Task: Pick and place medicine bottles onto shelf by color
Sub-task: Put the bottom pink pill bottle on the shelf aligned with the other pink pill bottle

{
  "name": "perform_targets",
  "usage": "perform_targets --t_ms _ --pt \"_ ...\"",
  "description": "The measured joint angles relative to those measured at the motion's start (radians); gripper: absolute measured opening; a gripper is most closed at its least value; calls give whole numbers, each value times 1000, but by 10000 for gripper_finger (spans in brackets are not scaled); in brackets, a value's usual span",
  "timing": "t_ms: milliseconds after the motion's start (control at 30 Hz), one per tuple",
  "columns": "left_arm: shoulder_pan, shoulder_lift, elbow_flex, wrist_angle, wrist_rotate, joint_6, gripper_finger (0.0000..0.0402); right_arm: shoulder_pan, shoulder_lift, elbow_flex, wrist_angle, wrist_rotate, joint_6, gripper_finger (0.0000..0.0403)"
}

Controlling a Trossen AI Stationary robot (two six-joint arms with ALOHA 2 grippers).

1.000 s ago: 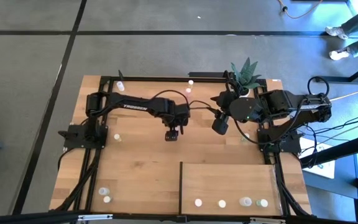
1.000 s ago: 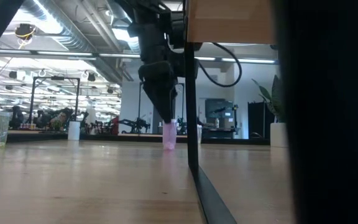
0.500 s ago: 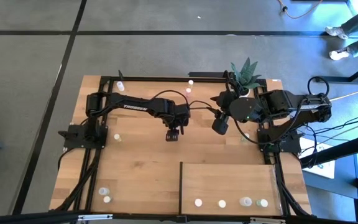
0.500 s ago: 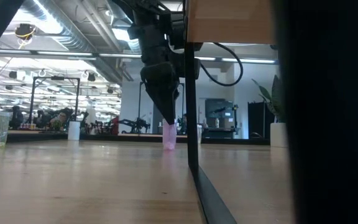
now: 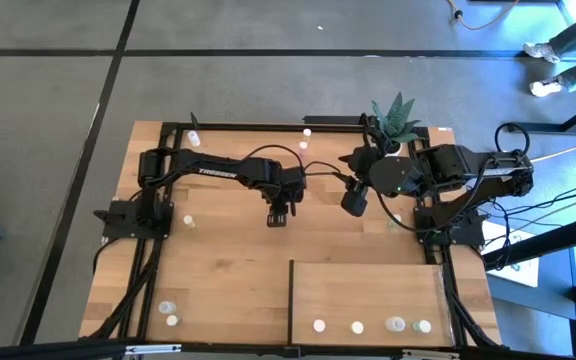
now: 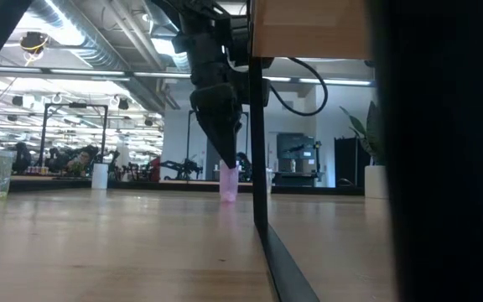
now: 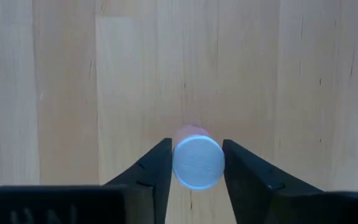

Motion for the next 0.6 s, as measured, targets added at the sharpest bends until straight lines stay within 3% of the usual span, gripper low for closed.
perform_targets --t_ms 233,600 --pt "0 -20 0 -12 2 -26 103 0 0 0 0 0 1 178" --pt "-15 -203 1 -92 12 -66 103 0 0 0 2 0 1 178"
